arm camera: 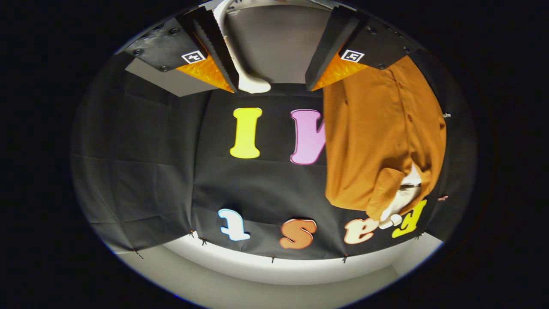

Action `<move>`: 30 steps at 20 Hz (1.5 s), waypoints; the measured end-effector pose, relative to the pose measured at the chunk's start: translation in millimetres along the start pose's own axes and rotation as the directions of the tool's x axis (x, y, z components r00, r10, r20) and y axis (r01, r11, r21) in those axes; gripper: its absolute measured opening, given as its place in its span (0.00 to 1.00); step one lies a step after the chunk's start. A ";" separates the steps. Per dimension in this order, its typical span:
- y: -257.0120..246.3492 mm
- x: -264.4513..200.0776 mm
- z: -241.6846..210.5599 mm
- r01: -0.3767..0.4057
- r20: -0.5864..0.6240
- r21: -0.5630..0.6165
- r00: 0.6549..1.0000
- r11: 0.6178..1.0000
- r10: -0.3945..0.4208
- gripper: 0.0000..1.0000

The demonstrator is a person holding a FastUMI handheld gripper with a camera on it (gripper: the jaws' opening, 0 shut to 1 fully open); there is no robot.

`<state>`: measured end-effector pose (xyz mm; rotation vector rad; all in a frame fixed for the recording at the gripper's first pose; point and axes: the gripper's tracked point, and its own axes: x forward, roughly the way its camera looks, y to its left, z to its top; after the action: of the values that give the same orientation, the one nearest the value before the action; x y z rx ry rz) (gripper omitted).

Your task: Iron the clothes twice with a garment steamer, once on the left side and once on the right side.

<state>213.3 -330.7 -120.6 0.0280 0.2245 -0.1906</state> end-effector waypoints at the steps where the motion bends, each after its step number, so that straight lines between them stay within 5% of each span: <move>1: -14.0 7.2 -6.2 0.019 -0.023 0.000 1.000 1.000 -0.019 0.98; 5: -52.6 40.0 -37.5 0.046 -0.141 0.032 0.989 0.998 -0.041 0.98; 11: -51.9 85.2 -83.3 -0.044 -0.341 0.066 0.938 0.997 0.064 0.99; 22: -42.7 123.4 -127.4 -0.094 -0.625 0.089 0.770 0.992 0.129 0.95; 24: -39.2 124.7 -141.8 -0.101 -0.663 0.078 0.737 0.992 0.127 0.90; 27: -38.2 124.3 -144.4 -0.121 -0.677 0.065 0.723 0.991 0.133 0.46; 30: -34.1 123.9 -142.6 -0.128 -0.666 0.089 0.729 0.988 0.154 0.38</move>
<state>294.2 -380.1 -287.5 0.1534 0.9507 -0.0215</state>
